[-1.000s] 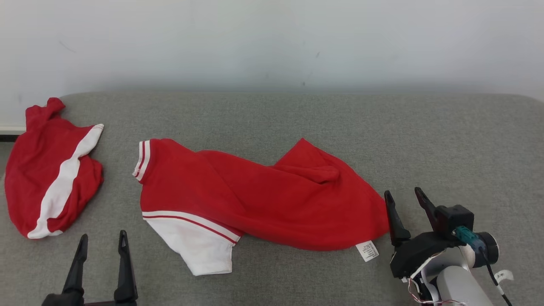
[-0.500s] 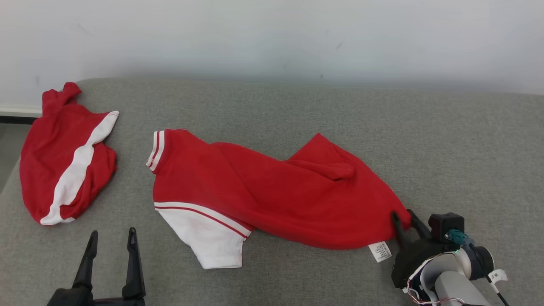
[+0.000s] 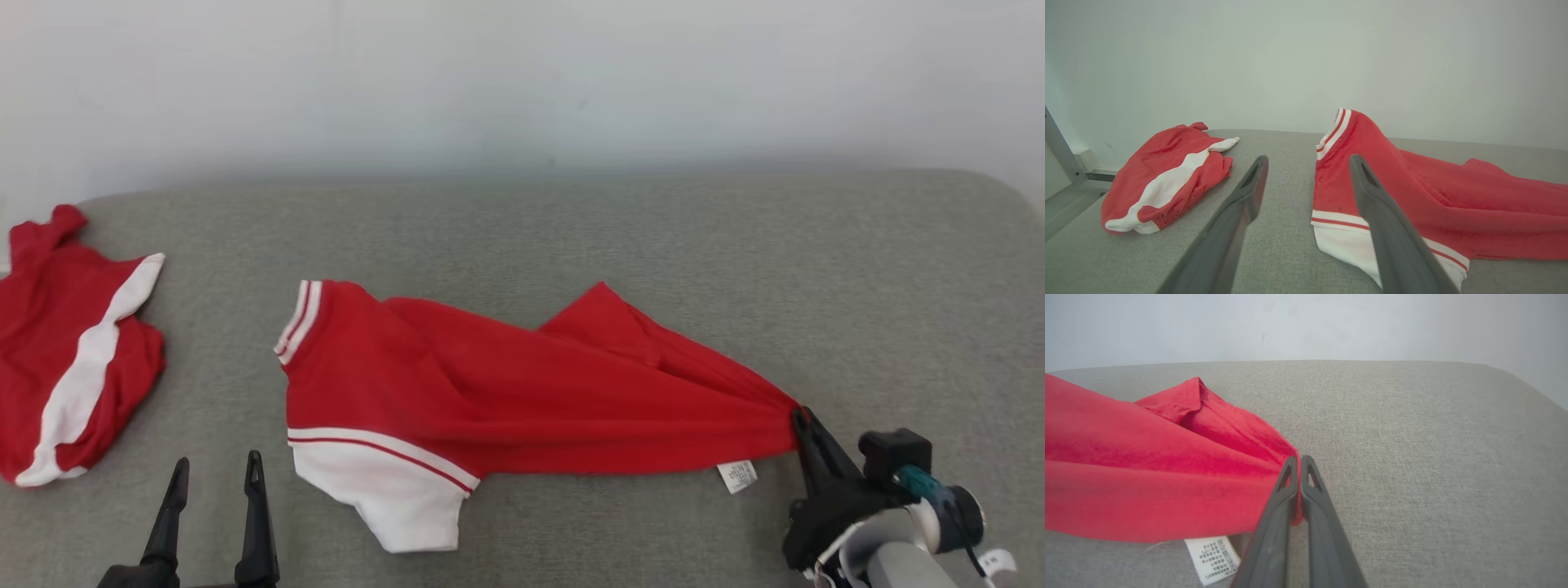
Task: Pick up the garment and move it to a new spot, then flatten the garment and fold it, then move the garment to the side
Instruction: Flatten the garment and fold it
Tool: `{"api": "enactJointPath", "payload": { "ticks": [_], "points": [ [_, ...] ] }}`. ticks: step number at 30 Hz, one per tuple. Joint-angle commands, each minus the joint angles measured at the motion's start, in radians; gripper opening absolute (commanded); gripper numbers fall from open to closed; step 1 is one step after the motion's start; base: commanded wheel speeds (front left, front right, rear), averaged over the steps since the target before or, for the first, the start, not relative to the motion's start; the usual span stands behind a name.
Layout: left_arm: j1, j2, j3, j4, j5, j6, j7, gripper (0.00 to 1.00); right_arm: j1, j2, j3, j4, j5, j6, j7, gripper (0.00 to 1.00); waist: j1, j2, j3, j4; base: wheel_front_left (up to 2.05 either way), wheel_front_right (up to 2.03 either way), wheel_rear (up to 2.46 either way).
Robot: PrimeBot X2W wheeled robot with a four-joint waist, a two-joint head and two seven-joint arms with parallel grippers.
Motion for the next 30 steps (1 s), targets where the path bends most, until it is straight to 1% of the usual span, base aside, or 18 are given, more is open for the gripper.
{"api": "enactJointPath", "payload": {
  "ticks": [1,6,12,15,18,21,24,27,30],
  "points": [
    [0.009,-0.002,0.001,-0.001,-0.007,-0.006,-0.003,1.0,0.027,-0.009,-0.002,-0.019,0.007,-0.002,-0.006,0.0,0.0,0.0,-0.004,-0.031,0.0,0.0,0.0],
    [0.001,-0.002,-0.001,-0.006,-0.013,-0.007,-0.003,1.0,0.152,-0.035,-0.016,-0.178,0.026,-0.002,0.026,0.0,0.0,0.0,0.013,-0.06,0.0,0.0,0.0],
    [-0.015,-0.003,-0.003,-0.004,-0.017,-0.003,-0.003,1.0,0.291,-0.01,-0.017,-0.443,0.069,-0.002,0.127,0.0,0.0,0.0,0.034,-0.069,0.0,0.0,0.0],
    [-0.022,-0.003,-0.01,0.002,-0.016,-0.001,-0.003,1.0,0.314,-0.01,-0.021,-0.531,0.08,-0.002,0.174,0.0,0.0,0.0,0.038,-0.061,0.0,0.0,0.0],
    [-0.03,-0.002,-0.014,0.006,-0.02,-0.001,-0.003,1.0,0.288,0.0,-0.023,-0.576,0.088,-0.002,0.196,0.0,0.0,0.0,0.037,-0.04,0.0,0.0,0.0],
    [-0.036,-0.003,-0.02,0.009,-0.021,-0.002,-0.003,1.0,0.246,0.0,-0.007,-0.571,0.084,-0.002,0.217,0.0,0.0,0.0,0.036,-0.015,0.0,0.0,0.0],
    [-0.038,-0.003,-0.023,0.014,-0.023,-0.002,-0.003,1.0,0.186,-0.01,0.006,-0.522,0.081,-0.002,0.226,0.0,0.0,0.0,0.037,0.013,0.0,0.0,0.0],
    [-0.043,-0.003,-0.028,0.021,-0.026,-0.003,-0.003,1.0,0.109,-0.016,0.012,-0.439,0.081,-0.002,0.219,0.0,0.0,0.0,0.04,0.044,0.0,0.0,0.0],
    [-0.047,-0.003,-0.039,0.027,-0.03,-0.003,-0.003,1.0,0.033,-0.028,0.013,-0.325,0.069,-0.002,0.207,0.0,0.0,0.0,0.041,0.072,0.0,0.0,0.0]
  ]
}}
